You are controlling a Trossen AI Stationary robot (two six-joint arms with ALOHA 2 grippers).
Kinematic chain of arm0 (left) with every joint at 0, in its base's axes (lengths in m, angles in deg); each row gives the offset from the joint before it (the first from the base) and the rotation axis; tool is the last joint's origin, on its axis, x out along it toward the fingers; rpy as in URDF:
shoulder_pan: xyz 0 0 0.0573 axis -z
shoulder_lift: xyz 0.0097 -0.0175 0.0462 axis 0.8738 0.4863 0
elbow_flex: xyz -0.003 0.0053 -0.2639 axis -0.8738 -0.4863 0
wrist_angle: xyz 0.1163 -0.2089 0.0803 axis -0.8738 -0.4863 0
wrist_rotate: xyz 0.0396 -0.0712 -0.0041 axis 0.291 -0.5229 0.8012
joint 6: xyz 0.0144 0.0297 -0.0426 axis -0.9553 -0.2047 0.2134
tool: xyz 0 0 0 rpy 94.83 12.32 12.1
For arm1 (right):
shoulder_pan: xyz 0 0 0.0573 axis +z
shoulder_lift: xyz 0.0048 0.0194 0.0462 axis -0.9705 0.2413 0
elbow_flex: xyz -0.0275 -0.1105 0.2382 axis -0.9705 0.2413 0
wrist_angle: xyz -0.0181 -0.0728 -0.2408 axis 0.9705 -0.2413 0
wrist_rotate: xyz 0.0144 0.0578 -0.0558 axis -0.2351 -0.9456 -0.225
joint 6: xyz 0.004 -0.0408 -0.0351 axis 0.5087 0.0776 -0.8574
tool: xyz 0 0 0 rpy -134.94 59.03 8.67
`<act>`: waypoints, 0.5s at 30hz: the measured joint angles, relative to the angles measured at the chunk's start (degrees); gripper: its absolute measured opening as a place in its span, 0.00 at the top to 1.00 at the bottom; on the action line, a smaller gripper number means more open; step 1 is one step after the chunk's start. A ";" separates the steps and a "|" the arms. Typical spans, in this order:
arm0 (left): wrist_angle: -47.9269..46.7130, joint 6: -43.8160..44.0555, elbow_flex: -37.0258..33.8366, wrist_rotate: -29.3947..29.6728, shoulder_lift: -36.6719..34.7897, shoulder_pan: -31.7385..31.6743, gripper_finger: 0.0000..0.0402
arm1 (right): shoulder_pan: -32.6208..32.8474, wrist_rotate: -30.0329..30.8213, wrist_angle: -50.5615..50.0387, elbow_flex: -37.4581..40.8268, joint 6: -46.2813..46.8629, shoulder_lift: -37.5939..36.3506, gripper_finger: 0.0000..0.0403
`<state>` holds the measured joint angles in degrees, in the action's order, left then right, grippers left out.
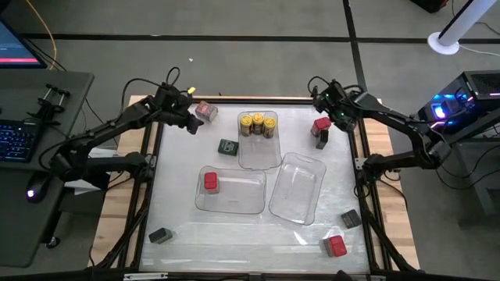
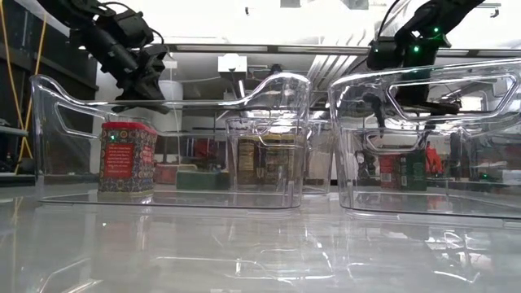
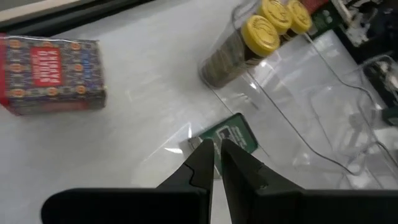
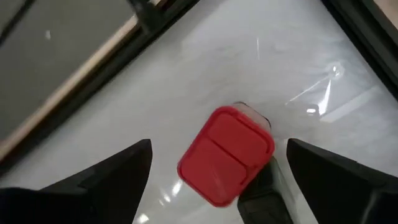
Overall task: Sort spices by type
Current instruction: Put the top right red seasoning can into the left transparent bin
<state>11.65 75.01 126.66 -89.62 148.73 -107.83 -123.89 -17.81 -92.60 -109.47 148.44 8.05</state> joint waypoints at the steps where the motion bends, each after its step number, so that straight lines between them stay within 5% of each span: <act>1: -0.10 -0.46 0.00 -0.97 0.00 -0.04 0.95 | -0.02 0.35 -0.04 0.03 1.51 0.00 0.10; 15: -0.34 -0.88 0.02 -1.88 0.00 0.08 0.95 | -0.02 -0.97 4.91 4.96 13.65 4.11 0.11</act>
<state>11.31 74.13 126.68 -91.51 148.73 -107.75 -123.92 -18.79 -87.69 -104.51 162.09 12.16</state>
